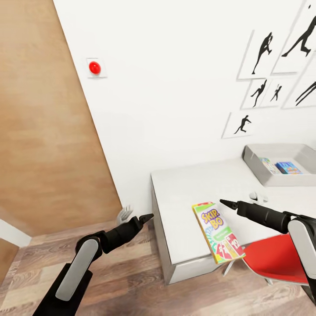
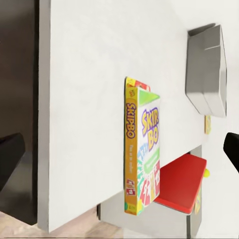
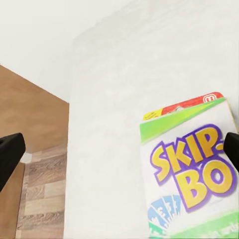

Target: Put all the toys in the child's room - the three board games (two on the bed and one on the table), the two jigsaw puzzles on the table, and the tennis ball on the table - inside the toy box on the table in the child's room.

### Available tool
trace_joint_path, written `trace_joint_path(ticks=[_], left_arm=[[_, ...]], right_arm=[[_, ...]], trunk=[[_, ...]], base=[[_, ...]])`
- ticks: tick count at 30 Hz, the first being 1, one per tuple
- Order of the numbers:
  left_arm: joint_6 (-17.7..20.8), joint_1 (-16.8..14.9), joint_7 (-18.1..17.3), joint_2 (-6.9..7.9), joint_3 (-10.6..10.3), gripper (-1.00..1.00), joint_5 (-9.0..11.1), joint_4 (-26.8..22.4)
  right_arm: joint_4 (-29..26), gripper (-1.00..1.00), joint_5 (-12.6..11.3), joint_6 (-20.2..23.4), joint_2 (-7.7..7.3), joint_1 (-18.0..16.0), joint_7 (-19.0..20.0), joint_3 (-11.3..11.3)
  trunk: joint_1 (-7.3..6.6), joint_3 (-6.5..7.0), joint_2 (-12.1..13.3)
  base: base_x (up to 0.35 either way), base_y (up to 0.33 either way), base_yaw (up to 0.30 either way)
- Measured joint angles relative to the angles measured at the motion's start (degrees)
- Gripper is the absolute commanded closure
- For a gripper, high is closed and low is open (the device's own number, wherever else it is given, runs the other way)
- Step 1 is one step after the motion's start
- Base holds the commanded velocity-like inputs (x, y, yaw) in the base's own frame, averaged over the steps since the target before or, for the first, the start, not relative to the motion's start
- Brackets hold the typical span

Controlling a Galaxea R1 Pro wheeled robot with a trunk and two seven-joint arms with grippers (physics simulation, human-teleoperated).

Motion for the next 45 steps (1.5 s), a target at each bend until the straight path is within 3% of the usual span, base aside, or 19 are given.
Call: trace_joint_path(ticks=[19,45], left_arm=[[-0.01,0.00,0.00,0.00,0.03,-1.00,0.00,0.00],[-0.03,0.01,0.02,0.02,0.03,-1.00,-0.03,0.00]], right_arm=[[-0.01,-1.00,0.00,-0.01,-0.03,0.00,0.00,-0.06],[-0.02,-1.00,0.01,-0.02,-0.03,0.01,-0.06,-0.16]], trunk=[[0.00,0.43,0.00],[0.00,2.38,0.00]], base=[[0.000,0.288,-0.263],[0.000,0.240,-0.168]])
